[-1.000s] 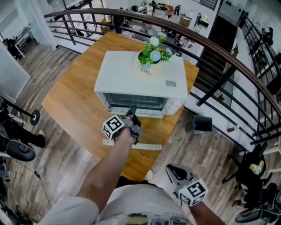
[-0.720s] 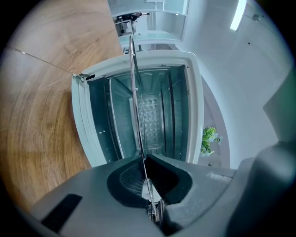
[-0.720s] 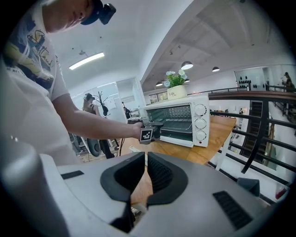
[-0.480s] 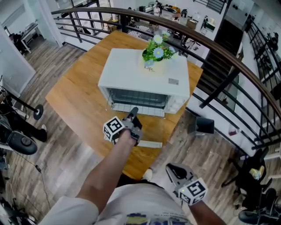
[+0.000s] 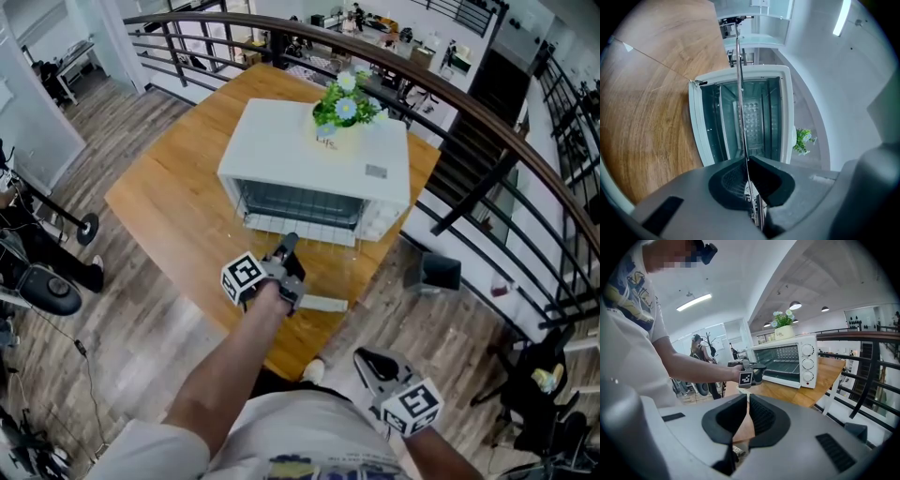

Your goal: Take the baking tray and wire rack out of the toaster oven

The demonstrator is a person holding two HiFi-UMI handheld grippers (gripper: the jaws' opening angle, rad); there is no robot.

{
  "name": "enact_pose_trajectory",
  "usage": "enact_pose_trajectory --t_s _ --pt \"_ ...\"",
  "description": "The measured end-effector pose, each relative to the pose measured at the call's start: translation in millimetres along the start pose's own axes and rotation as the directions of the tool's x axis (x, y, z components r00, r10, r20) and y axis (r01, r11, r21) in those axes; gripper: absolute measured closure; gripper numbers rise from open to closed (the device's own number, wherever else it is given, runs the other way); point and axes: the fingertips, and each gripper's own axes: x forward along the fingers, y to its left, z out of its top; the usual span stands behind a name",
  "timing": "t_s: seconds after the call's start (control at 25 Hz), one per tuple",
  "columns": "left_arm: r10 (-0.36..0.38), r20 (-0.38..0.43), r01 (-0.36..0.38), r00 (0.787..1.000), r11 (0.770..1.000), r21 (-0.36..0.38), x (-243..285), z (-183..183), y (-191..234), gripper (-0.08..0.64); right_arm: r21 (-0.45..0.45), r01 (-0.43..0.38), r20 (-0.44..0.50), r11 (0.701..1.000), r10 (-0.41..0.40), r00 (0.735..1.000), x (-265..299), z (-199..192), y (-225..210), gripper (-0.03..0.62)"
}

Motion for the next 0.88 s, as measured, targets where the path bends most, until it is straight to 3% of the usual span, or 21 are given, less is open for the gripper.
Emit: enact_pose_trajectory --t_s 0.88 --pt "-0.015 0.011 0.015 1.0 1.0 -0.019 -42 -20 -4 0.558 -0.036 -0.062 0.005 0.997 0.062 0.998 -3 -5 7 0.578"
